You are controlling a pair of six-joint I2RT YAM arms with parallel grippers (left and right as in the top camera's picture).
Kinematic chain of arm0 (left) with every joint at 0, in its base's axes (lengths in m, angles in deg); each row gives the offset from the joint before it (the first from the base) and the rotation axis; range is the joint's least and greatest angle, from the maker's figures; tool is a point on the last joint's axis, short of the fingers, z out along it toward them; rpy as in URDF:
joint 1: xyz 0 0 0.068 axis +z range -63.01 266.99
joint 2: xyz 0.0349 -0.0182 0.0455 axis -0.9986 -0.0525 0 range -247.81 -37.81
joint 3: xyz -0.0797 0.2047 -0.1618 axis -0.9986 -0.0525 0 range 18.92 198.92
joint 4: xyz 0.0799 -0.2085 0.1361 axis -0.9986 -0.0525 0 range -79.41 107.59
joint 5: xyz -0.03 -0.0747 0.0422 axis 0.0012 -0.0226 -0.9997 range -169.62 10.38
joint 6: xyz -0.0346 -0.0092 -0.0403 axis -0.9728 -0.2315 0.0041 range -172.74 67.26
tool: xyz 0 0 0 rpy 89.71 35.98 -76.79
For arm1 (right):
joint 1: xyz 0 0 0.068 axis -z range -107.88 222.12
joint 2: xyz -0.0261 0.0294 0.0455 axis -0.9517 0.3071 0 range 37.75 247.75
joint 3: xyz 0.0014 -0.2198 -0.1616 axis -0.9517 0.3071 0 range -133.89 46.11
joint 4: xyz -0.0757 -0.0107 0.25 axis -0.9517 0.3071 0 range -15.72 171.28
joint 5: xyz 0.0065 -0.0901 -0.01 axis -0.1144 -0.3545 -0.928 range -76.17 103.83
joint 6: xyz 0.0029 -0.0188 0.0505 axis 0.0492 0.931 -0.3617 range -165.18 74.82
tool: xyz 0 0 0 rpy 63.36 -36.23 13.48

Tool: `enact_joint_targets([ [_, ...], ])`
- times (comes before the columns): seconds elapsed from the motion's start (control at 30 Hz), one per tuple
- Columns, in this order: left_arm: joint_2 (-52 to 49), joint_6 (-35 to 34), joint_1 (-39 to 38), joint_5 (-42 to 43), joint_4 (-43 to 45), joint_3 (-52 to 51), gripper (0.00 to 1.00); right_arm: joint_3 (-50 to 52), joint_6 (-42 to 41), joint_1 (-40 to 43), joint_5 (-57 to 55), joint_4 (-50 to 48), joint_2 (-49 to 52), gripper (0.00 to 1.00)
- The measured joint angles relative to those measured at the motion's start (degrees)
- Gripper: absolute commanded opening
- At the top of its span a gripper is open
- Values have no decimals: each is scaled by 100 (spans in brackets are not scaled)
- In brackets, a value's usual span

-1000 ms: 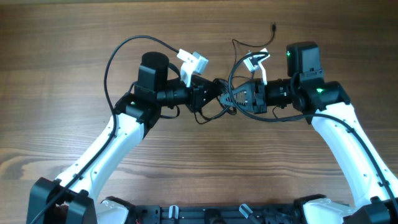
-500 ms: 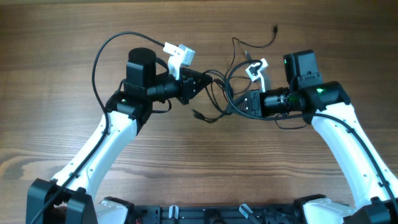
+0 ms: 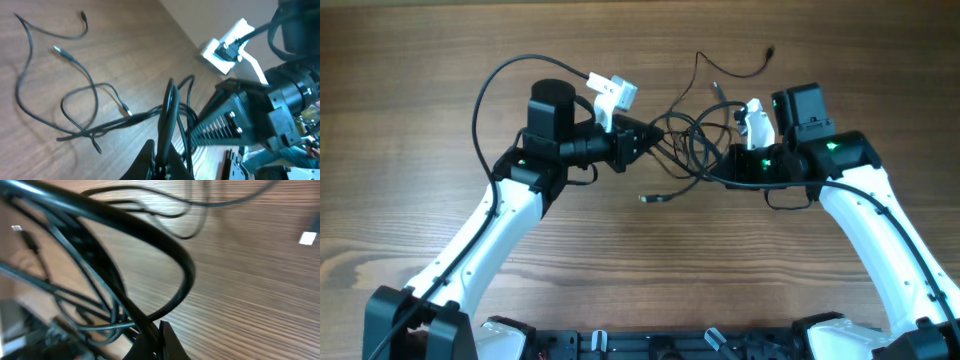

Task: Untangle cables
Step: 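Pull the right gripper away, drawing cables apart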

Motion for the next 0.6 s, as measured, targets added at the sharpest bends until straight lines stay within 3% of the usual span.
enact_joint_targets([
  [0.33, -72, -2, -81, 173, -380, -13, 4, -168, -1204, -173, -1637, 223, -57, 4],
  [0.6, 223, -2, 472, 258, -1185, -13, 4, -164, -1797, -256, -1622, -673, -59, 4],
])
